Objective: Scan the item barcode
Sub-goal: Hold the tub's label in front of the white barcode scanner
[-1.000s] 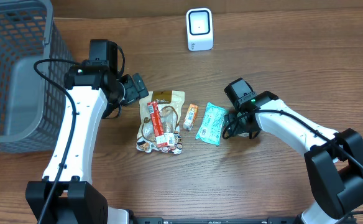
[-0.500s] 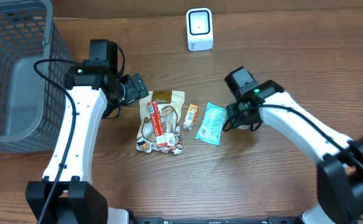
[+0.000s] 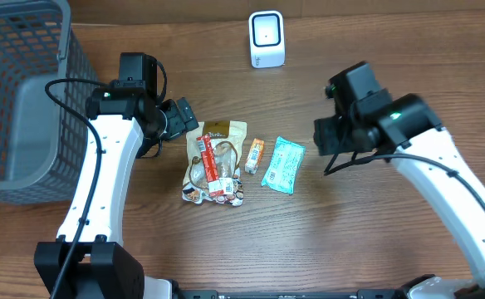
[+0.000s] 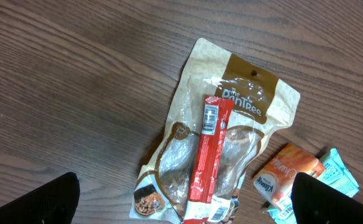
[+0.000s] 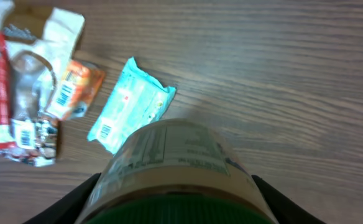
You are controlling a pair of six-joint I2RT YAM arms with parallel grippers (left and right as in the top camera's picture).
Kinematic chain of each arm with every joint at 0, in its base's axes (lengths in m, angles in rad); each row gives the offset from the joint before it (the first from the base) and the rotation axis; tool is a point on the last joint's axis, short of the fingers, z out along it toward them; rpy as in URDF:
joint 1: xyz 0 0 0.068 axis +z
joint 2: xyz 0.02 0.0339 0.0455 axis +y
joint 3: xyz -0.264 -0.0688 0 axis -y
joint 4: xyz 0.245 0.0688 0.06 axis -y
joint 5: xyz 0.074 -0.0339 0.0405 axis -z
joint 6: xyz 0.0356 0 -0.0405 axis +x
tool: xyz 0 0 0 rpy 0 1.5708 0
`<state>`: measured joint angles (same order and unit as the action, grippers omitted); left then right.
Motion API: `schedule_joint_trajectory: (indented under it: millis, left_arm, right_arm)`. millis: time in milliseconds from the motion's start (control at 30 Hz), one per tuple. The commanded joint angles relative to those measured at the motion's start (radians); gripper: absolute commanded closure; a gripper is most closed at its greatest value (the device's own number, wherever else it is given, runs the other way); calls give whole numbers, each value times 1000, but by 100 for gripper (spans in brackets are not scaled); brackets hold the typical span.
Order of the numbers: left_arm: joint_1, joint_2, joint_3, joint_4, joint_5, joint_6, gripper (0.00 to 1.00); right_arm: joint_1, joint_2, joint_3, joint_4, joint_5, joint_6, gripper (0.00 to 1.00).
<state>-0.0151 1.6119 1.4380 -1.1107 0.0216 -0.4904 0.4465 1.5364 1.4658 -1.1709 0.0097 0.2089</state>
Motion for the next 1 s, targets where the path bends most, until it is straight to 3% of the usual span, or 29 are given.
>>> schedule_joint_trajectory:
  millis: [0, 400, 700, 967]
  left_arm:
    - [2, -17, 6, 0, -3, 23, 0]
    - [2, -17, 6, 0, -3, 23, 0]
    - [2, -17, 6, 0, -3, 23, 0]
    - [2, -17, 6, 0, -3, 23, 0]
  right_arm:
    - [-31, -18, 114, -7, -57, 0, 50]
    - [-50, 210, 624, -411, -57, -42, 52]
    - [-44, 322, 628, -194, -57, -41, 60]
    - [-41, 335, 628, 180, -57, -42, 54]
